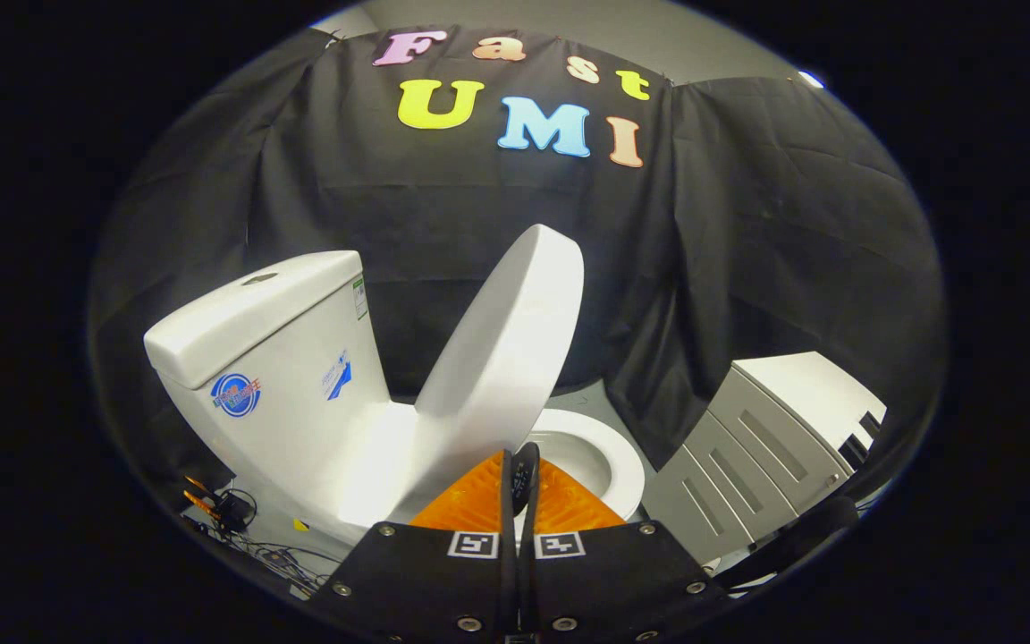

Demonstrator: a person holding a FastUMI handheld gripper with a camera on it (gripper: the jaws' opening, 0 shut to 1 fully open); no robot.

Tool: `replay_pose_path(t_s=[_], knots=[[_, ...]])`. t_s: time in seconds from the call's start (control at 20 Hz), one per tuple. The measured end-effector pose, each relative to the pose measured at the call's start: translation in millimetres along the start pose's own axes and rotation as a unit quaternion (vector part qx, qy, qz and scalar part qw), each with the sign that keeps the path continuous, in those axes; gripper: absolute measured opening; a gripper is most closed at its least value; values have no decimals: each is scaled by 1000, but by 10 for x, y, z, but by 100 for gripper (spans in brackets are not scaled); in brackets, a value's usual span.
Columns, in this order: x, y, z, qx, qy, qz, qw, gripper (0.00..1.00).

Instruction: Open the toilet lid.

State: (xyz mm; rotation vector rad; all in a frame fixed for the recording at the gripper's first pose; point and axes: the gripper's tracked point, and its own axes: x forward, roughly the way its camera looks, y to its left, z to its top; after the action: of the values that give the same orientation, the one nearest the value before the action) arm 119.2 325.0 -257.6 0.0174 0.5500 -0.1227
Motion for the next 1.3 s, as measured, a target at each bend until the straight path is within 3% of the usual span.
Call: replay_pose_path(t_s=[0.3, 1.3], knots=[[-100, 282, 152, -40, -18, 10, 999, 0], [-272, 1243, 429, -49, -57, 101, 992, 0]])
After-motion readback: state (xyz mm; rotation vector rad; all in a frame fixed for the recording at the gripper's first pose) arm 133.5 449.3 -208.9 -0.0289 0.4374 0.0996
